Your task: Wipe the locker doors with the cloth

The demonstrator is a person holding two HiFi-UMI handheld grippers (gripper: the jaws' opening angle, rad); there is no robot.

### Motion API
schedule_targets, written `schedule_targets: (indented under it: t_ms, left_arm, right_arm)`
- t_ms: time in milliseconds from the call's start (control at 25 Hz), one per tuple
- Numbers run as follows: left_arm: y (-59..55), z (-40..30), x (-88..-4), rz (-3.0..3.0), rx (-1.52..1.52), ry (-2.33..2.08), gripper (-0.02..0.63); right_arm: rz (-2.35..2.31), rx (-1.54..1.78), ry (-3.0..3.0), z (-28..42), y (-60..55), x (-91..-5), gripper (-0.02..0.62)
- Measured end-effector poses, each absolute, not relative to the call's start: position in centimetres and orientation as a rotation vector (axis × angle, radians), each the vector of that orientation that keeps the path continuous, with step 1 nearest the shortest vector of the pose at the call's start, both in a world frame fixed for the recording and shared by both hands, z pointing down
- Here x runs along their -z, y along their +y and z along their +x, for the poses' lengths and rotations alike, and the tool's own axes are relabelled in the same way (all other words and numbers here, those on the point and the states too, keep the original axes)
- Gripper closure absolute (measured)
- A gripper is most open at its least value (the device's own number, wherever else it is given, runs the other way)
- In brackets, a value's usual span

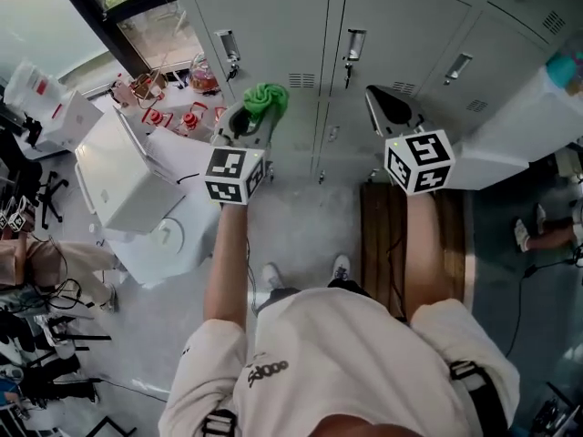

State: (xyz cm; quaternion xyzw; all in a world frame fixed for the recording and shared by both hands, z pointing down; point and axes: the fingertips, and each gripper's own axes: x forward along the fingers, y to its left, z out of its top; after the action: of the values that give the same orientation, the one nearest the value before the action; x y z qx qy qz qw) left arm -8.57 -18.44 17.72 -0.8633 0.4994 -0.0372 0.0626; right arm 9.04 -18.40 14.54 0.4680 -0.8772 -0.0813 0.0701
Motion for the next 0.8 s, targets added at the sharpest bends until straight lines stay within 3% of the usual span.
schedule_targets:
  t_ms: [280, 800]
  left_arm:
    - [-13.9, -12.2, -12.7, -2.508, 0.083, 1.552, 0.515]
    - [-11.9, -14.4, -12.0, -2.428, 0.099, 1.588, 0.514]
  right_arm:
    - [1.309, 0.290, -2.743, 5.5, -16.4, -11.4, 0.587]
    - [1.165, 0.373, -2.765, 0.7, -15.8, -11.3, 0.586]
